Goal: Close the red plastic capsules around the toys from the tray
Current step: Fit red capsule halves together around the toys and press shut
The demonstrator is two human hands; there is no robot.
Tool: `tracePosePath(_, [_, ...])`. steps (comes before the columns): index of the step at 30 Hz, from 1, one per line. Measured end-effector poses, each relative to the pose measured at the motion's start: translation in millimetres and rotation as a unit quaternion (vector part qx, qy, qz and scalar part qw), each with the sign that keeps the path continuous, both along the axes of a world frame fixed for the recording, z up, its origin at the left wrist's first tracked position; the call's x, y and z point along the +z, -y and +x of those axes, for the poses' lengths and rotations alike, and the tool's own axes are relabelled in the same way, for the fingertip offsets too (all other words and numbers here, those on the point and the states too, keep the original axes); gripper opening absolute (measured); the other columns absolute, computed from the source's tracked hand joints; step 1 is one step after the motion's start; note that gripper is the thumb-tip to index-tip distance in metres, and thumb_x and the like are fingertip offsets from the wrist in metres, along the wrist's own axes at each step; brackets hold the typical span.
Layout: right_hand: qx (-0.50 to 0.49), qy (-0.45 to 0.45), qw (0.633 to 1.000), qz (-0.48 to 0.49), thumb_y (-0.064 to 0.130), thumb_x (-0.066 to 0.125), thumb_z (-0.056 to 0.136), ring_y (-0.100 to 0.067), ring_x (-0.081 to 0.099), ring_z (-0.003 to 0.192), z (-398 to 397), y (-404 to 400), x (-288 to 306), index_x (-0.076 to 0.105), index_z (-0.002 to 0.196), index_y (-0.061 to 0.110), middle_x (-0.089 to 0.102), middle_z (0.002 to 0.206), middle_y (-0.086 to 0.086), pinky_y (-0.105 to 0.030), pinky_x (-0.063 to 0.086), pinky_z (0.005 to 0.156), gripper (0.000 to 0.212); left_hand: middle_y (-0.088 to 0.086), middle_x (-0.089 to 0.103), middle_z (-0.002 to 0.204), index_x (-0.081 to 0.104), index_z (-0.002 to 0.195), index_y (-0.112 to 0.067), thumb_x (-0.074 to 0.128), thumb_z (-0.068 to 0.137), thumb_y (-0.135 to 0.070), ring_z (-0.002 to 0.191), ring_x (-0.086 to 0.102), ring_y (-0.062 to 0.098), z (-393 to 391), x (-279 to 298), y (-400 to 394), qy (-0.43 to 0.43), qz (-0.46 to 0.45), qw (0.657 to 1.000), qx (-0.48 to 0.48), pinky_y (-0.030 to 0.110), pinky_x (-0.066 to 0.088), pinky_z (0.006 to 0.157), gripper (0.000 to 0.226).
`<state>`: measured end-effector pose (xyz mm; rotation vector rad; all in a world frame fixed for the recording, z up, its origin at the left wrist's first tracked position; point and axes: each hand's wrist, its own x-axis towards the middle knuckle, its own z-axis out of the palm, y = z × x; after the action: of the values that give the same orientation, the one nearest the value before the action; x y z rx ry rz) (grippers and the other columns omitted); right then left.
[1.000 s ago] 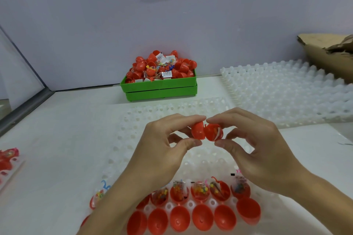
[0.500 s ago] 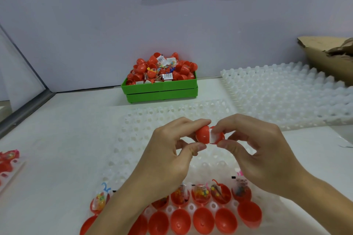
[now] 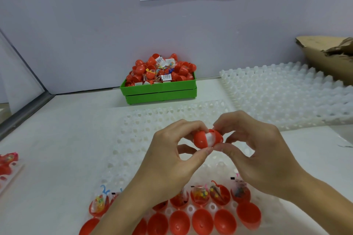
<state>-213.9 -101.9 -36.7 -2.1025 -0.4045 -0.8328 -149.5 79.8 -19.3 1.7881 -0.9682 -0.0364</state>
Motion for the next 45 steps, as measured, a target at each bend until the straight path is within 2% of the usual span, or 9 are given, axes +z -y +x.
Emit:
tracePosePath(7, [0.002,-0.009,0.999,0.038,0.010,0.078,0.076,-0.013,0.070,0.085,0.3,-0.4,1.5,0.072,0.098,0.013,0.072,0.088,0.011,-0.025,0.057,0.069,0.023,-0.011,0.066,0.091,0.070,0.099,-0.022,0.076,0.080,-0.013,0.092,0.066,0.012,-1.8,0.7,1.1,0.015,-0.001,1.000,0.017,0.017,0.055,0.076,0.022])
tracePosePath(12, [0.003,-0.015,0.998,0.053,0.010,0.083,0.072,-0.013,0.071,0.082,0.7,-2.5,0.8,0.075,0.093,0.011,0.074,0.088,0.009,-0.022,0.057,0.070,0.023,-0.019,0.074,0.094,0.061,0.105,-0.024,0.076,0.074,0.007,0.082,0.071,-0.001,-1.7,-0.8,2.3,0.017,0.000,0.999,0.044,0.011,0.053,0.075,0.047])
tracePosePath(15, [0.036,-0.022,0.995,0.092,0.011,0.082,0.071,-0.018,0.071,0.086,1.2,-4.7,0.4,0.076,0.093,0.010,0.073,0.091,0.007,-0.024,0.058,0.071,0.023,-0.009,0.076,0.088,0.072,0.098,-0.015,0.077,0.071,0.009,0.085,0.073,0.006,-1.0,-1.8,1.4,-0.005,-0.020,0.999,0.041,0.018,0.057,0.077,0.037])
tracePosePath(18, [0.064,-0.040,0.985,0.153,0.007,0.080,0.070,-0.022,0.071,0.089,1.5,-5.2,3.0,0.077,0.094,0.016,0.073,0.093,0.003,-0.025,0.058,0.073,0.025,-0.005,0.077,0.085,0.078,0.093,-0.019,0.081,0.067,0.009,0.081,0.074,0.011,-1.1,2.3,1.6,-0.080,-0.069,0.994,0.038,0.020,0.058,0.075,0.039])
tracePosePath(25, [0.054,-0.062,0.975,0.207,0.012,0.083,0.071,-0.017,0.074,0.080,0.3,-7.1,6.8,0.075,0.094,0.026,0.075,0.088,0.003,-0.024,0.059,0.073,0.028,-0.007,0.077,0.092,0.074,0.104,-0.023,0.083,0.058,-0.020,0.087,0.074,0.011,-4.4,4.8,4.2,-0.130,-0.107,0.985,0.026,0.019,0.057,0.078,0.047])
tracePosePath(30, [0.051,-0.081,0.965,0.245,0.011,0.078,0.063,-0.016,0.074,0.076,0.1,-9.2,7.1,0.079,0.084,0.019,0.076,0.081,-0.002,-0.020,0.057,0.072,0.023,-0.005,0.078,0.082,0.079,0.087,-0.022,0.086,0.059,0.002,0.080,0.075,0.011,-3.0,4.2,6.2,-0.133,-0.103,0.984,0.051,0.018,0.057,0.072,0.037])
tracePosePath(37, [0.029,-0.068,0.955,0.288,0.008,0.078,0.057,-0.013,0.073,0.076,1.1,-19.3,14.0,0.080,0.079,0.020,0.076,0.080,-0.001,-0.017,0.056,0.072,0.024,-0.012,0.076,0.078,0.078,0.083,-0.028,0.083,0.061,0.007,0.076,0.073,0.005,-4.8,10.2,5.4,-0.062,-0.087,0.989,0.098,0.014,0.056,0.069,0.041])
tracePosePath(41, [0.025,-0.096,0.945,0.313,-0.009,0.077,0.068,-0.011,0.075,0.084,1.2,-23.1,12.7,0.080,0.085,0.030,0.078,0.084,0.005,-0.015,0.056,0.076,0.042,-0.018,0.075,0.080,0.077,0.086,-0.031,0.086,0.062,0.001,0.074,0.072,0.002,-9.2,13.5,6.4,0.003,-0.077,0.989,0.129,0.013,0.055,0.071,0.041])
tracePosePath(45, [-0.013,-0.108,0.947,0.301,-0.014,0.074,0.073,-0.011,0.075,0.080,0.1,-25.5,8.9,0.079,0.086,0.035,0.078,0.080,0.005,-0.017,0.057,0.074,0.050,-0.027,0.073,0.079,0.075,0.084,-0.036,0.084,0.063,0.005,0.073,0.070,-0.005,-11.8,12.4,7.5,0.041,-0.069,0.983,0.167,0.008,0.052,0.071,0.047])
